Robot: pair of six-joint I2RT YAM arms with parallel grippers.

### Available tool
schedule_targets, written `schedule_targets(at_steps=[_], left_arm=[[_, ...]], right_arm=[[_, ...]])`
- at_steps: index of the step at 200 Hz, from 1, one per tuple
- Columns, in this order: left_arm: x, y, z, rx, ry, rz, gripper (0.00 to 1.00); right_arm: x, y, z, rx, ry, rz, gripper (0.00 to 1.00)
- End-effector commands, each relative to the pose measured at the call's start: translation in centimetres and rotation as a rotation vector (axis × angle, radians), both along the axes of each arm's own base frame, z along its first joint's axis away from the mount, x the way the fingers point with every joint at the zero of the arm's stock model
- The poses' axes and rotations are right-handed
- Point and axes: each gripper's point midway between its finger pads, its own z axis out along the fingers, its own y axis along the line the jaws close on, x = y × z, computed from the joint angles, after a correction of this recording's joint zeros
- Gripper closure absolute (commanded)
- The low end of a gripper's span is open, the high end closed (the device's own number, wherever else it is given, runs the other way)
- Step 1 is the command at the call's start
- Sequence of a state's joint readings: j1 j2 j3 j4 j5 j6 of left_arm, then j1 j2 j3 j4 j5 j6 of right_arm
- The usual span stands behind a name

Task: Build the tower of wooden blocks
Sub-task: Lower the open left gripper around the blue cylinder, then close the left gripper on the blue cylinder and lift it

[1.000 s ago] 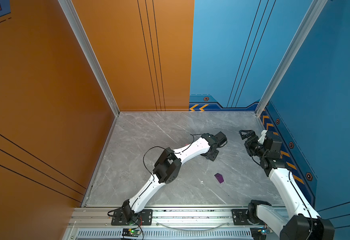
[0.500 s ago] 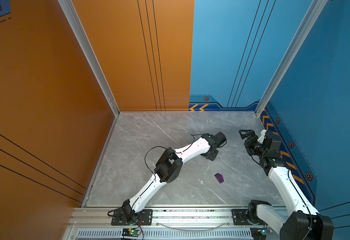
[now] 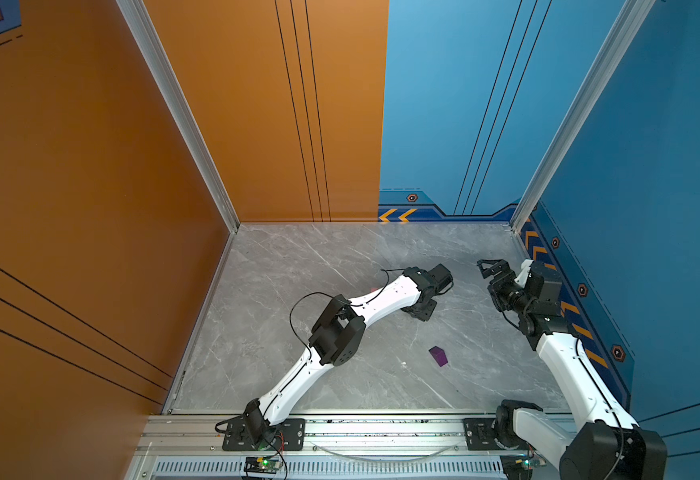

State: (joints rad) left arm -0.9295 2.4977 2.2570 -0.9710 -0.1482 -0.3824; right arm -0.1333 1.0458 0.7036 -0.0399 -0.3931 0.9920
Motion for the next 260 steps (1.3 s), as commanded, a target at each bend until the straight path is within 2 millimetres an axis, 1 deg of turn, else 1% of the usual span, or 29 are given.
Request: schedule_targets(at_steps=[1,26,106,192,260], left_arm=[[-0.32,-0.03,-0.37,0.002,0.032,-0.003,0.56],[-0.30,0.00,-0.37,0.001,0.034,-0.003,0.54],[-0.63,0.04,-0.57,0.005,0.046,-0.010,0.58],[-0.78,0.12,-0.99,0.014,0.056,-0.010,0.58],[-0.74,0.07,-0.92,0.011,0.055,-0.010,0.65]], right_arm=[[0.16,0.00,-0.07,0.001,-0.008,0.011,0.00],[0.16,0.02,-0.09,0.001,-0.007,0.013,0.00],[0.29,0.06,-0.26,0.004,0.000,0.016,0.00],[0.39,0.09,-0.45,0.004,0.005,0.020,0.00],[0.43,0.09,-0.62,0.005,0.011,0.018,0.00]])
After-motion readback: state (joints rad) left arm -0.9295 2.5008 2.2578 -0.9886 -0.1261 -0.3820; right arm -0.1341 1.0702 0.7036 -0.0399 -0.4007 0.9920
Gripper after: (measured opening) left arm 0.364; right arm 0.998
